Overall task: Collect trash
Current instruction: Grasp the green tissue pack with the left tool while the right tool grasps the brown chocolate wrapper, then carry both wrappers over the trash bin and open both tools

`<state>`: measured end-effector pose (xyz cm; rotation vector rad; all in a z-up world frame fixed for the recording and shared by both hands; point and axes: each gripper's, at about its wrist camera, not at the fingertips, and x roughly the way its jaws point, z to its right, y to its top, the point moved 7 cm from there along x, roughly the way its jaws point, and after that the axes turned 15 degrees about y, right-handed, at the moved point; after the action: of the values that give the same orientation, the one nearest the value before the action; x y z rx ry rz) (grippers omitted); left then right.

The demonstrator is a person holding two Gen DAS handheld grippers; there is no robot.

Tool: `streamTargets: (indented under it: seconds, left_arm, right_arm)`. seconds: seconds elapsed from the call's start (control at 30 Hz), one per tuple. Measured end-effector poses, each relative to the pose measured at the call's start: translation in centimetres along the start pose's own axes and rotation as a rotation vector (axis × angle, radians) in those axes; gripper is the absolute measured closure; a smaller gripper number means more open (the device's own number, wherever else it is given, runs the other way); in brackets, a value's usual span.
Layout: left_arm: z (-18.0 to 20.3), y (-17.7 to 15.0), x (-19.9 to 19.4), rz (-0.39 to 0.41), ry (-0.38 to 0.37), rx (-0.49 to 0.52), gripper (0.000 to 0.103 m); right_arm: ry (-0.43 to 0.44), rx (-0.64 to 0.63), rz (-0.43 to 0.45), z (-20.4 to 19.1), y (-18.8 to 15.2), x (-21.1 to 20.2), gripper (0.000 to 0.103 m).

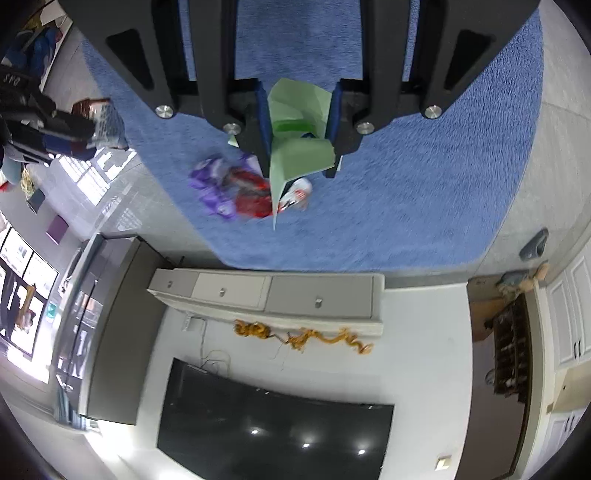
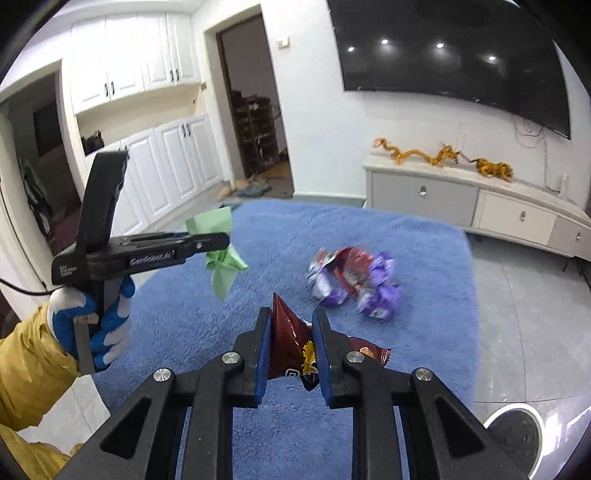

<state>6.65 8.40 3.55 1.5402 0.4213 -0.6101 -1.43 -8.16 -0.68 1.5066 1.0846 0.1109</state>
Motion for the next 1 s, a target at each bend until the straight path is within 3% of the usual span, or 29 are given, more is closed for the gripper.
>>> streamTargets:
  seconds: [0.2,0.5,1.0]
  left_arm:
    - [4.1,1.6,-2.3,0.044,-0.032,0.055,0.079]
    - [14.2,2.3,-3.4,0.058,-0.121,0.172,0.079]
    - [31.0,-1.1,-2.5,0.026,-0.229,0.418,0.079]
  right_arm:
    - [-0.051,0.032,0.099,2.0,0.1,-5.1,0.083]
    - [-0.171,0.099,0.210,6.9,-1.6,-13.0,0.083]
    - [-0.284,0.313,0.311,17.1,-7.3,-20.7,0.083]
